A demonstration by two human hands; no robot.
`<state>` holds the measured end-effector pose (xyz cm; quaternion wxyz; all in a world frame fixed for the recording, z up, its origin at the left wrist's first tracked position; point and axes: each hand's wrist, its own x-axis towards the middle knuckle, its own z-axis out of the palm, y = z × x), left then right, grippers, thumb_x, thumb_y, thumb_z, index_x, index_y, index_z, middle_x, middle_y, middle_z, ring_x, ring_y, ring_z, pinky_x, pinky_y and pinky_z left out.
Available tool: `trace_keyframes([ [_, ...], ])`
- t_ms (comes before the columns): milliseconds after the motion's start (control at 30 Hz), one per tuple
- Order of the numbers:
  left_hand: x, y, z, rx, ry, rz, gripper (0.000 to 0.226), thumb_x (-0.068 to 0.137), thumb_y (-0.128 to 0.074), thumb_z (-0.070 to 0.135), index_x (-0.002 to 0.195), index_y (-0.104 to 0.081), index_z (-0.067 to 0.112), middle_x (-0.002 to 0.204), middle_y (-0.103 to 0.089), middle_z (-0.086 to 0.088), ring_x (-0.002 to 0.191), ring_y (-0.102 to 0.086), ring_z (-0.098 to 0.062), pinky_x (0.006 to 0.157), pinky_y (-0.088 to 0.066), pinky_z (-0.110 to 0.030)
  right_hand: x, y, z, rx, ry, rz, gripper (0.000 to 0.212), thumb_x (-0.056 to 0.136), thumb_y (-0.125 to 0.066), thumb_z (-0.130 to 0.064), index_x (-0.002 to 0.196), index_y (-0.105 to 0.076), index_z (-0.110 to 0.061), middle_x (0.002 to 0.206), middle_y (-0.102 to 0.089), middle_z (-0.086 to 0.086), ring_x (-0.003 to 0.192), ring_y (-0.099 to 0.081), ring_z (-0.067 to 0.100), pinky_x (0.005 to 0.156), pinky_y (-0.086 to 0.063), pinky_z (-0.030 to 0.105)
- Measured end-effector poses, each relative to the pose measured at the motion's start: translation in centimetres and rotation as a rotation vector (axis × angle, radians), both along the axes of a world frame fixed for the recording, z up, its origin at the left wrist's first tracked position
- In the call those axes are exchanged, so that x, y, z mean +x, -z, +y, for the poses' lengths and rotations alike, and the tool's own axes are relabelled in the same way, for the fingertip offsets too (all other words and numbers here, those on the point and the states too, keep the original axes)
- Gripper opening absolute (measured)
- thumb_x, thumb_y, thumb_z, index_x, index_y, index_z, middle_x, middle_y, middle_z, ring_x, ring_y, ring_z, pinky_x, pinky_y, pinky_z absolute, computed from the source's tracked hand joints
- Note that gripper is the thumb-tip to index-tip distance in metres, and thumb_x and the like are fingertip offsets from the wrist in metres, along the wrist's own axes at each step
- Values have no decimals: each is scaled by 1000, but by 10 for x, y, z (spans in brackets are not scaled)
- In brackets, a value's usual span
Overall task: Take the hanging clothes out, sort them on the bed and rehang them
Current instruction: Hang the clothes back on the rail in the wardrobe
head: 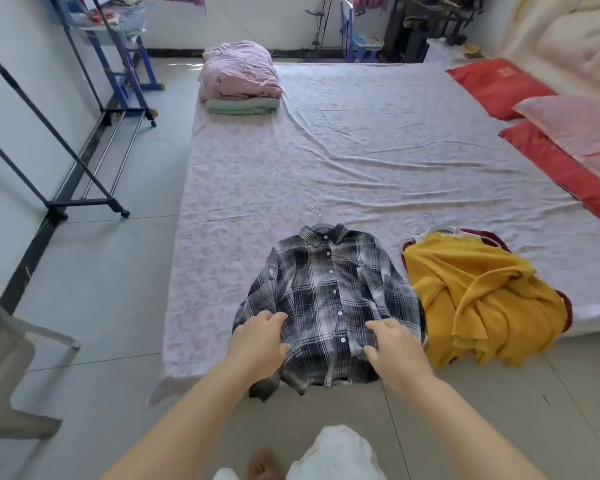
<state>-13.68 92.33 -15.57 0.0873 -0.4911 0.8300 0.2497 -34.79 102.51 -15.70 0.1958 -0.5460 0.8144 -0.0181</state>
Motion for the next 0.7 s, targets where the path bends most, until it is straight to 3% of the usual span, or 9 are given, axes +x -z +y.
trace_keyframes([
  [367,-98,31,-169,53,-200,-41,55,91,-50,35,141,-29,23,139,-37,2,124,-40,-21,96,-41,-36,-121,52,-225,133,-199,-55,41,94,-48,-29,133,-43,-18,131,-47,4,119,-46,23,98,-41,36],
  [700,-175,109,-269,121,-328,-47,55,93,-45,37,142,-25,26,140,-31,9,128,-31,-13,103,-33,-27,-203,183,-415,270,-328,-45,41,94,-42,-19,135,-41,-16,132,-47,7,118,-46,27,94,-44,38],
])
